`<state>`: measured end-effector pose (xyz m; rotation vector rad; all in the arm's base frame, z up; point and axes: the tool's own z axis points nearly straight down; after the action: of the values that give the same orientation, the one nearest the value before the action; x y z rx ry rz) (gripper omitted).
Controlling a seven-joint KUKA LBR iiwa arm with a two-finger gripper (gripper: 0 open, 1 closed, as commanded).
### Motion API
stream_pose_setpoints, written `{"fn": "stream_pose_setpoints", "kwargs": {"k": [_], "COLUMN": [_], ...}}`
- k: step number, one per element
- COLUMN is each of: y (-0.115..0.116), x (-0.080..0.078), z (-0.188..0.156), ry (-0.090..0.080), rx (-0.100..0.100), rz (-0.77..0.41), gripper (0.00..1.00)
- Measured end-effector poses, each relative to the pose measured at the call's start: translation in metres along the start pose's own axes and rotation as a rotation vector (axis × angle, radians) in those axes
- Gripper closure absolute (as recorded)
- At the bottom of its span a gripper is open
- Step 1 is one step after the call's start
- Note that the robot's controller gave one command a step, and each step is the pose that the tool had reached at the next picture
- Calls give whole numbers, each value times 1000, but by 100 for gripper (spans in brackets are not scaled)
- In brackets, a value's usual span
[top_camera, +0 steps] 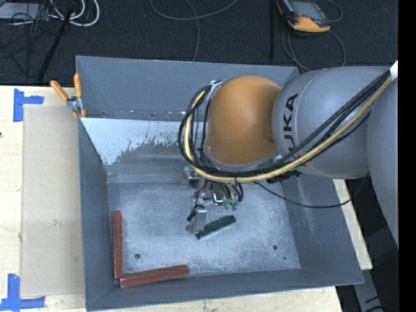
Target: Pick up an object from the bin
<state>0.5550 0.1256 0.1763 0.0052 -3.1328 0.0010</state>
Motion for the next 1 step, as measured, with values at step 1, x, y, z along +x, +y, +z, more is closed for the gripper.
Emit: {"fn": "stream_pose_setpoints", "kwargs": {"k": [1], "y": [-64], "x": [18], "z": [-10], "ry": [-5], "rx": [0], "rz": [-36], "gripper": [0]}}
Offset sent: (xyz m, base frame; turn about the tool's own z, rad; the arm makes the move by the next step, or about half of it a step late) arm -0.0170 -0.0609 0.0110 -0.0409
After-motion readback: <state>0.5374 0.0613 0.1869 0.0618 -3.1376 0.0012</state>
